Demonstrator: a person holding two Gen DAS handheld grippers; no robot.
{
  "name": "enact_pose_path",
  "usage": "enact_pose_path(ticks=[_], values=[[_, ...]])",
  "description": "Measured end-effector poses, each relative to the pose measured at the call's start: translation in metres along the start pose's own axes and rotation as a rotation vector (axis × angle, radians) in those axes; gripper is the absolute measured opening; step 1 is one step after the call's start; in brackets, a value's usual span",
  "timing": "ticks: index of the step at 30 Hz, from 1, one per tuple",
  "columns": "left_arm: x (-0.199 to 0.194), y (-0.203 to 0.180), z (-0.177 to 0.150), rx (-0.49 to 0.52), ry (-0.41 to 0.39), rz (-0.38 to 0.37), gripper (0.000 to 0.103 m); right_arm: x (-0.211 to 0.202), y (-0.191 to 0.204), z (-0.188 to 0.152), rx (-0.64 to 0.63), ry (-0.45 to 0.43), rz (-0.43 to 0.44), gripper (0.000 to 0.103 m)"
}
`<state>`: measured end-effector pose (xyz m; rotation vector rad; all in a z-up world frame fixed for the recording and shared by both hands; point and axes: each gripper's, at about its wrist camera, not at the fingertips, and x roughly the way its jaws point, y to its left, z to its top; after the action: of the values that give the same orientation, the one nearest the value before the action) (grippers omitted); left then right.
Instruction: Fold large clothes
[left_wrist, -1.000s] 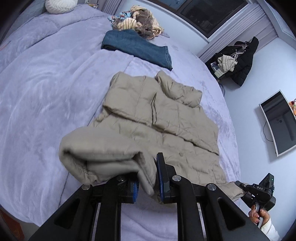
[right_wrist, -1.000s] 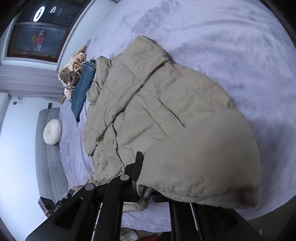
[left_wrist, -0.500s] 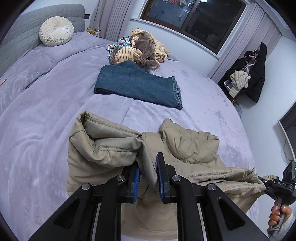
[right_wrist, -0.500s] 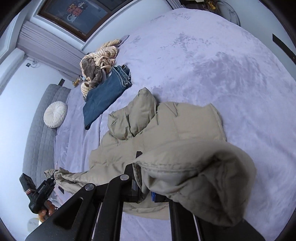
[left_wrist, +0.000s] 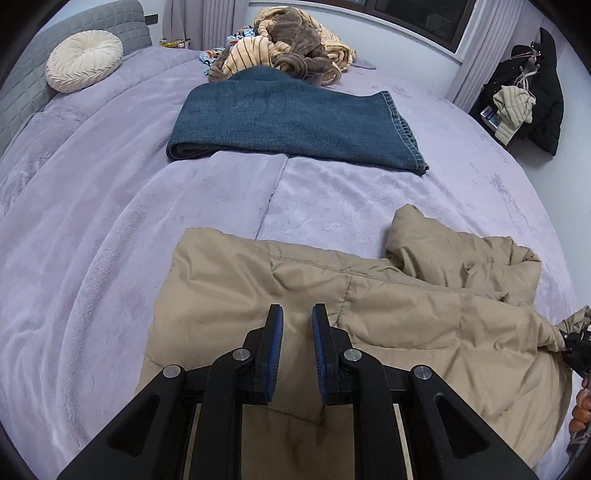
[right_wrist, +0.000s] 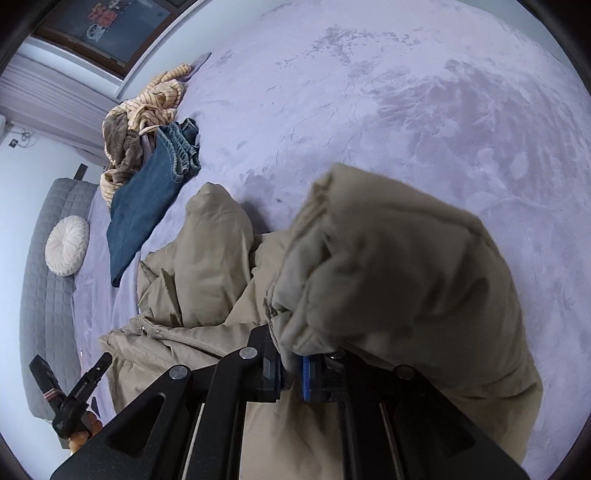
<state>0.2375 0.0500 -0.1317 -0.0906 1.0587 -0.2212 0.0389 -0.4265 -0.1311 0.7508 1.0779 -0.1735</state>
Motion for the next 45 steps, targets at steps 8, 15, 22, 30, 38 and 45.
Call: enact_pose_path(ticks=[8, 15, 22, 30, 38, 45], values=[[0.01, 0.001, 0.002, 0.018, -0.013, 0.025, 0.019, 0.005, 0.003, 0.006, -0.026, -0.003, 0.011, 0.014], [-0.032, 0.005, -0.001, 0.027, -0.138, -0.009, 0.099, -0.026, 0.013, 0.005, -0.061, -0.079, 0.035, 0.081], [-0.034, -0.029, -0.021, 0.147, -0.029, -0.155, 0.066, -0.024, 0.023, -0.017, -0.175, 0.026, 0.0, 0.027], [0.028, -0.062, -0.029, 0.177, -0.013, -0.056, 0.053, 0.023, 0.026, -0.012, -0.299, -0.002, -0.152, 0.014], [0.055, -0.068, -0.011, 0.217, -0.029, 0.008, 0.053, 0.046, 0.025, 0.012, -0.319, -0.003, -0.173, 0.014], [0.06, -0.069, 0.002, 0.199, 0.007, 0.018, 0.053, 0.053, 0.009, 0.03, -0.204, 0.011, -0.152, 0.006]])
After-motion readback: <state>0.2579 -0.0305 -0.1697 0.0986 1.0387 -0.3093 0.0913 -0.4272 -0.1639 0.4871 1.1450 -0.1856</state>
